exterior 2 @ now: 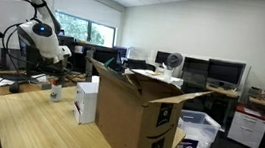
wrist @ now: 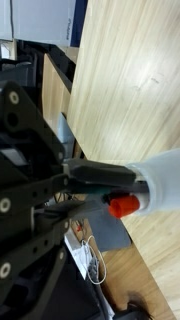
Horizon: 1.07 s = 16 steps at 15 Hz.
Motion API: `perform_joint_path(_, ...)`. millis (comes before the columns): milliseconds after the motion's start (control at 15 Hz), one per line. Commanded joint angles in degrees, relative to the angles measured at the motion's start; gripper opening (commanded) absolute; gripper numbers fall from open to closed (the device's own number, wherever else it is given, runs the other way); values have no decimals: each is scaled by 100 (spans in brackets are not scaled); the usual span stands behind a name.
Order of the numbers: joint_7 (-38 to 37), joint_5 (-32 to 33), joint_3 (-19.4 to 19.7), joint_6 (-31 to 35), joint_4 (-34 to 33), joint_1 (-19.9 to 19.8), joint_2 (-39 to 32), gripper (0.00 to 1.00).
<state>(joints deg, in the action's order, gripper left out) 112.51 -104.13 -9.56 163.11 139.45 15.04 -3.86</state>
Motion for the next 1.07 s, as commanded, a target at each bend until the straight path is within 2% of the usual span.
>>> perform_joint_path(0, 284, -85, 50, -146, -37, -36, -45, 51)
perform_joint_path(533, 11, 351, -98, 205, 65, 136, 221, 96)
perform_joint_path(800, -654, 1158, -304, 956, 131, 373, 349, 100)
perform_joint_path(867, -949, 1487, -362, 1226, 162, 441, 324, 100)
perform_joint_path(933, -1573, 2170, -457, 1682, 260, 583, 275, 100)
perform_joint_path(1000, -1790, 2479, -478, 1826, 317, 622, 228, 100)
